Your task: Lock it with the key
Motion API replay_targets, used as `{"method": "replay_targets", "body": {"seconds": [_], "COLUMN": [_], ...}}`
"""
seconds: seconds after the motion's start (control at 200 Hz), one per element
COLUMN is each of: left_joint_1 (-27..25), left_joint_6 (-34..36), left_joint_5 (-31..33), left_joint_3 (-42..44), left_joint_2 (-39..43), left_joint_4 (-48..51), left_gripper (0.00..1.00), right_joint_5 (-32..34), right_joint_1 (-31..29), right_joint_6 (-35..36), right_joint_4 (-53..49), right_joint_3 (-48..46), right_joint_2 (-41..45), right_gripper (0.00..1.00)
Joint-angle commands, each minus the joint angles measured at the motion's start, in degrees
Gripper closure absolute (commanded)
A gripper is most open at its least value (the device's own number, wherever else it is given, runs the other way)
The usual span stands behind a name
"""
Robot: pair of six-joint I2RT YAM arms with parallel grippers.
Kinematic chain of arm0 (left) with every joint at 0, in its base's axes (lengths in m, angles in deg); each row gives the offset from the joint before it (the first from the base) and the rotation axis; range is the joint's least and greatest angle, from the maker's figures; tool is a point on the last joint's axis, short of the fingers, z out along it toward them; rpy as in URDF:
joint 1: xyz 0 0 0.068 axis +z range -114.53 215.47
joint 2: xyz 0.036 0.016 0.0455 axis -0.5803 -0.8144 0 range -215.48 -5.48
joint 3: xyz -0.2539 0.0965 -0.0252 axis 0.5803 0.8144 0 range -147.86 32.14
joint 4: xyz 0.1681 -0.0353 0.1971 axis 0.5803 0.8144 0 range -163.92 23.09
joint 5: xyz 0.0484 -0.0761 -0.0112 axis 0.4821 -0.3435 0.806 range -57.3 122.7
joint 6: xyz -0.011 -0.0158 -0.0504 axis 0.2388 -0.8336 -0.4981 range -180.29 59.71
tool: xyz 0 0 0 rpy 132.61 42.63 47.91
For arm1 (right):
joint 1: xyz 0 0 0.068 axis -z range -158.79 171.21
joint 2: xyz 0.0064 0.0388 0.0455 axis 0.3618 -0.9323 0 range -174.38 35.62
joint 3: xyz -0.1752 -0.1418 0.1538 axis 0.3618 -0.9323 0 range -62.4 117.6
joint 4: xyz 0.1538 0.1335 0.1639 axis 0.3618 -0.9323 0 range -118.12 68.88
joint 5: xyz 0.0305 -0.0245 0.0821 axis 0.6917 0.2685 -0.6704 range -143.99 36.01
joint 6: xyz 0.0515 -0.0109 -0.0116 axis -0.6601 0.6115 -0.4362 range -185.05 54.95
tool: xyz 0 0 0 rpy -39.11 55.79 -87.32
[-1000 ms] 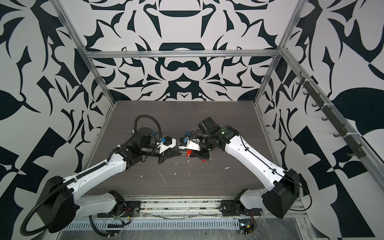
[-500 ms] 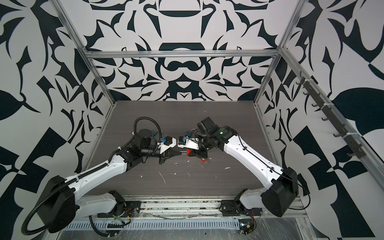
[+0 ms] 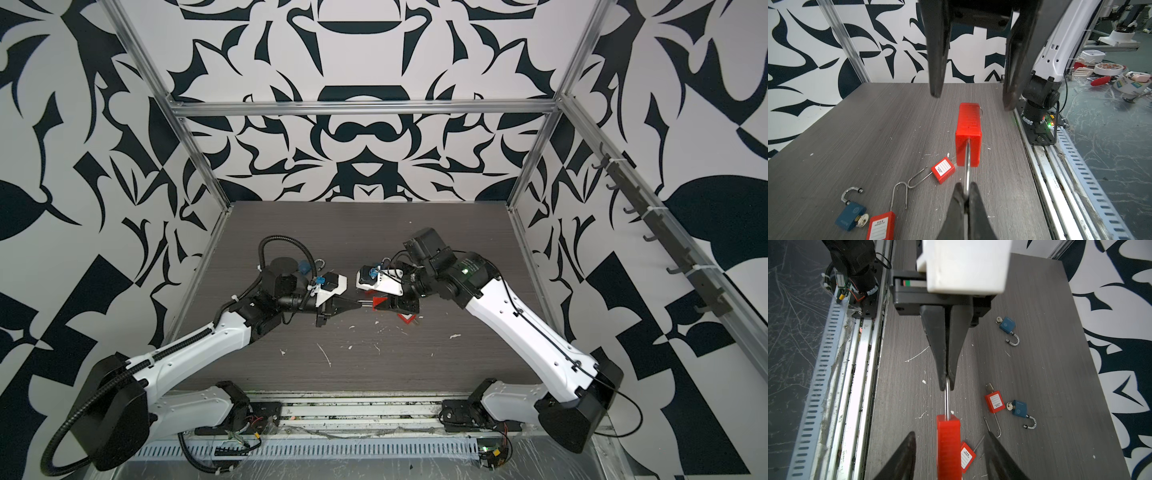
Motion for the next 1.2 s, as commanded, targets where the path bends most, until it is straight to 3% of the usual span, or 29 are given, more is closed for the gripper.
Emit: {"method": "replay_targets", "body": {"seconds": [0.0,0.26,0.535,0.925,1.195], "left_joint_1": [0.2,0.19,0.19,-0.38,-0.82], "left_joint_6": [0.8,2.84,3.04,1.41,-0.32], "left_joint_5": [-3.27,-5.0,-6.3,-6.03,-6.34], "left_joint_3": [-0.19,-2.17,-2.99,-2.51,-2.39], "left_joint_2": [-0.97,-0.83,-0.63,-1.06,-2.34], "left_joint_4": [-3.11,0.42,0.83,-2.43,-5.29], "left_gripper": [1.0,1.0,1.0,1.0,1.0], "right_joint_5": [2.25,1.36,-2.65,-8.03,-2.8], "right_joint_1": [1.57,9.24,10.36,10.4,9.77], "right_joint_6": [-2.22,-3.54,-3.14,-4.56,-4.4], "right_joint_4": [-5.31,-10.77,-14.72,-11.04,-2.42], "right_joint_3": [2.02,1.02,-0.78,-4.43,-9.67], "right_joint_2": [4.19,6.65,3.09,-0.49,1.13], "right_gripper": [0.45,0.48,0.51,0.54,0.57]}}
